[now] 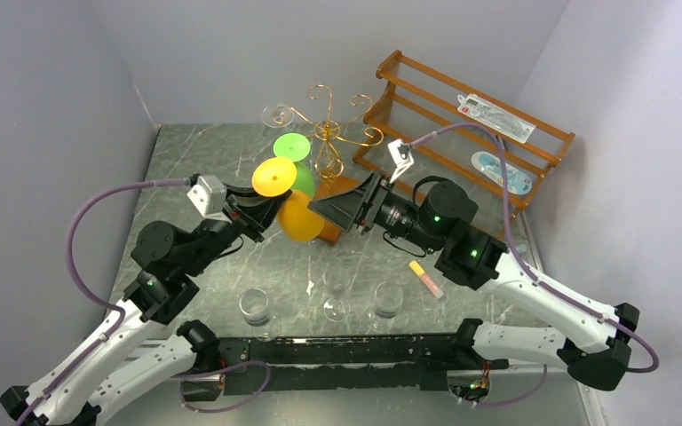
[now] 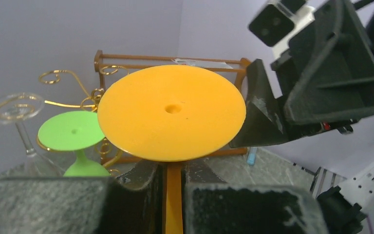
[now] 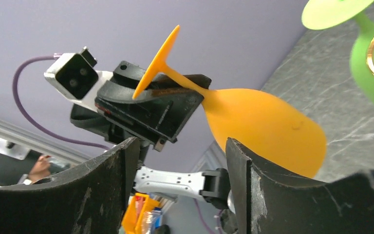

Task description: Place the wine glass upside down on the wine glass rack

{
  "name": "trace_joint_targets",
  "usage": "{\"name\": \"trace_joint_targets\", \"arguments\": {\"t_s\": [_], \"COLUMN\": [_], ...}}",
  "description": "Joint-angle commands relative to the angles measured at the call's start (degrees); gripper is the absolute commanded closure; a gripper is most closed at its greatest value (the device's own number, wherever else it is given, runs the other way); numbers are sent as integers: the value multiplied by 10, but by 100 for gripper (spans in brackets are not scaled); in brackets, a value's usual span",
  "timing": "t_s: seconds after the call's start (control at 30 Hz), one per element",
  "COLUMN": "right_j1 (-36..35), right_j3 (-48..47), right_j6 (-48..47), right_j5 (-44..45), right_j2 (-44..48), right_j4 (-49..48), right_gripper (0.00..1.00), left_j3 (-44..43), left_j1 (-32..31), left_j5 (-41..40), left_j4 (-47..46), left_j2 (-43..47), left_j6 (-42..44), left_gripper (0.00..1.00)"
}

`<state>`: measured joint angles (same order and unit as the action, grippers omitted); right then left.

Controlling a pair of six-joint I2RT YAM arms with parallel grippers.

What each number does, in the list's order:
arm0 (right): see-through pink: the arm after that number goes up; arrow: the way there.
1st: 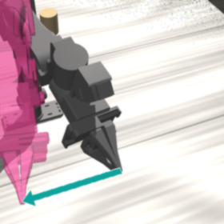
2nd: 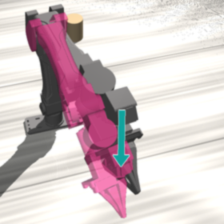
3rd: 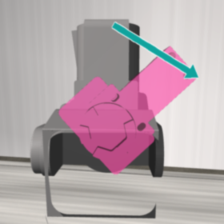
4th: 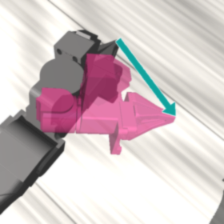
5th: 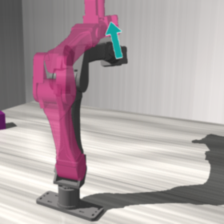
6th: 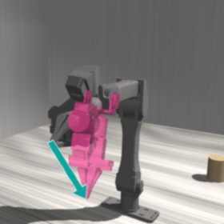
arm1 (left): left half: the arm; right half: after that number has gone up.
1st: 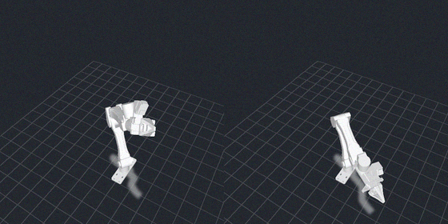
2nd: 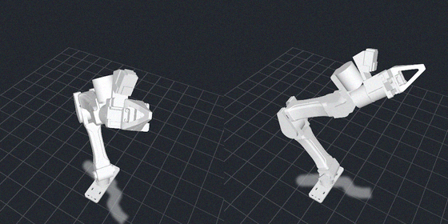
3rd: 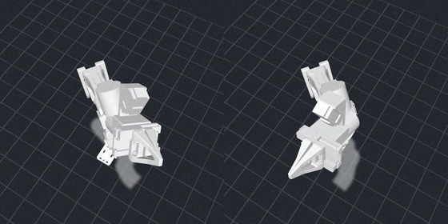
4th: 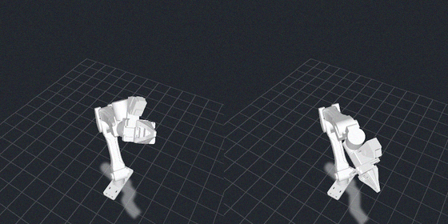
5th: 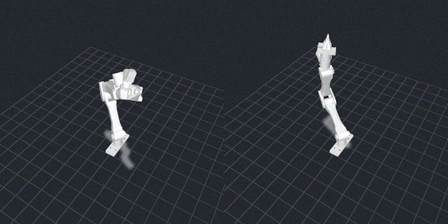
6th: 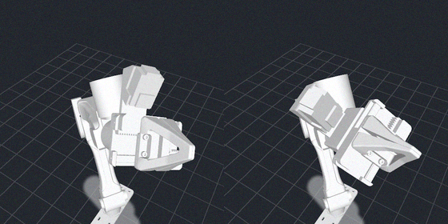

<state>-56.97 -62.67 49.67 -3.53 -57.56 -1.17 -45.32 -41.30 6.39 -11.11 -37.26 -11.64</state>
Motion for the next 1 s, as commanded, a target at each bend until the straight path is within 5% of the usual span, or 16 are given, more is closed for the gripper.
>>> {"name": "trace_joint_targets", "arguments": {"t_s": [0.0,0.33,0.53,0.77,0.97], "right_j1": [-2,-2,-2,-1,-1], "right_j3": [-27,-30,-63,-61,-84], "right_j6": [65,94,108,126,125], "right_j5": [-41,-95,-55,-22,-29], "right_j2": [-18,-57,-83,-82,-97], "right_j4": [-51,-132,-72,-40,-16], "right_gripper": [30,31,37,64,99], "left_j3": [8,-8,-33,-33,-19], "left_j1": [0,0,0,0,1], "left_j5": [64,90,130,135,133], "left_j4": [-56,-3,44,54,53], "left_j2": [10,11,-6,-4,6], "left_j6": [75,143,175,195,194], "left_gripper": [95,95,95,95,88]}}
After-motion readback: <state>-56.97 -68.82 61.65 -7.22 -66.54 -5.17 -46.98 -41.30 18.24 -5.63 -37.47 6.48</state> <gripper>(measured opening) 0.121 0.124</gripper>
